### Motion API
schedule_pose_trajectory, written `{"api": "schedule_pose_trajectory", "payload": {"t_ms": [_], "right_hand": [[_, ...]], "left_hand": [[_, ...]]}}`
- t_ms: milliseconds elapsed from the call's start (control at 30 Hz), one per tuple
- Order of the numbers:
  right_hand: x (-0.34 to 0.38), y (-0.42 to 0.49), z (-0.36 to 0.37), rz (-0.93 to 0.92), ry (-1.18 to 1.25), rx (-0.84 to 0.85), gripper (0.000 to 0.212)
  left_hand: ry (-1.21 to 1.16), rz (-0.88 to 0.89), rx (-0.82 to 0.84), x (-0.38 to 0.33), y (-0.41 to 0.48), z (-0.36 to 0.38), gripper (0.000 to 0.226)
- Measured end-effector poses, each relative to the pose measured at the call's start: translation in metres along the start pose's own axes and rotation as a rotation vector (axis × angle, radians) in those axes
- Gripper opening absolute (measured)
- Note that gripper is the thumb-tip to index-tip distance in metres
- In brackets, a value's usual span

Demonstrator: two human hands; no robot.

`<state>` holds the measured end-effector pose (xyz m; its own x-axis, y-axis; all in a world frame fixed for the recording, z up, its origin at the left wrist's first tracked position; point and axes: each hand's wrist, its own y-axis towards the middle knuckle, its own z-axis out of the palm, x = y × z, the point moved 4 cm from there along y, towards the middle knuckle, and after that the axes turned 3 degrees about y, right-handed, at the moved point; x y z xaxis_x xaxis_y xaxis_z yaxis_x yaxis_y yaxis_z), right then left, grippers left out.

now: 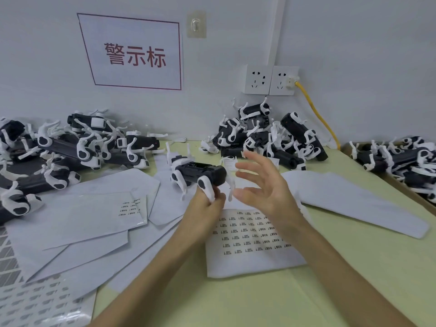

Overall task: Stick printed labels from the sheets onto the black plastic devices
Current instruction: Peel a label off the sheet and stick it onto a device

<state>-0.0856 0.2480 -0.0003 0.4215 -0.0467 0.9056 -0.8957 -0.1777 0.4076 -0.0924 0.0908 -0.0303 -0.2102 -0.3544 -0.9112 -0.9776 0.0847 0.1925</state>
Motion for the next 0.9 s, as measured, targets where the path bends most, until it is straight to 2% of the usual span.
{"api": "schedule_pose_trajectory", "payload": {"t_ms": [67, 133, 167, 233, 267, 333, 433, 533, 600, 667, 733, 833, 900], "right_hand": [[-0.001, -0.003, 0.007, -0.014, -0.068, 0.004, 0.088], [-0.003, -0.006, 0.012, -0.064, -0.151, -0.019, 0.095], [-0.004, -0.007, 0.014, -0.103, -0.196, -0.042, 0.096], [-0.003, -0.008, 0.014, -0.169, -0.218, -0.099, 0.095], [-0.003, -0.009, 0.013, -0.191, -0.192, -0.130, 0.093], [0.000, -0.008, 0.008, -0.204, -0.097, -0.195, 0.088], [0.004, -0.003, -0.005, -0.189, 0.136, -0.279, 0.083], [0.007, 0.003, -0.022, -0.122, 0.334, -0.382, 0.070], [0.009, 0.006, -0.031, -0.061, 0.470, -0.405, 0.059], [0.010, 0.008, -0.036, -0.009, 0.591, -0.372, 0.052], [0.013, 0.008, -0.036, 0.003, 0.598, -0.299, 0.047], [0.014, 0.006, -0.030, 0.004, 0.454, -0.203, 0.047], [0.012, 0.005, -0.025, 0.029, 0.393, -0.140, 0.046]], "left_hand": [[0.111, 0.222, 0.007, -0.007, -0.003, 0.003, 0.017], [0.219, 0.375, 0.003, -0.013, -0.006, 0.006, 0.038], [0.264, 0.405, -0.006, -0.014, -0.007, 0.007, 0.048], [0.350, 0.424, -0.040, -0.014, -0.008, 0.006, 0.043], [0.392, 0.430, -0.070, -0.014, -0.007, 0.005, 0.039], [0.414, 0.443, -0.086, -0.015, -0.006, 0.003, 0.044], [0.286, 0.343, -0.051, -0.016, -0.005, -0.001, 0.048], [0.017, 0.155, -0.005, -0.009, -0.001, -0.006, 0.024], [-0.264, -0.027, -0.013, -0.004, 0.003, -0.012, 0.011], [-0.595, -0.192, 0.029, -0.003, 0.006, -0.016, 0.021], [-0.800, -0.261, 0.129, -0.005, 0.007, -0.017, 0.040], [-0.717, -0.208, 0.335, -0.011, 0.002, -0.010, 0.065], [-0.586, -0.128, 0.425, -0.016, -0.004, -0.004, 0.069]]}}
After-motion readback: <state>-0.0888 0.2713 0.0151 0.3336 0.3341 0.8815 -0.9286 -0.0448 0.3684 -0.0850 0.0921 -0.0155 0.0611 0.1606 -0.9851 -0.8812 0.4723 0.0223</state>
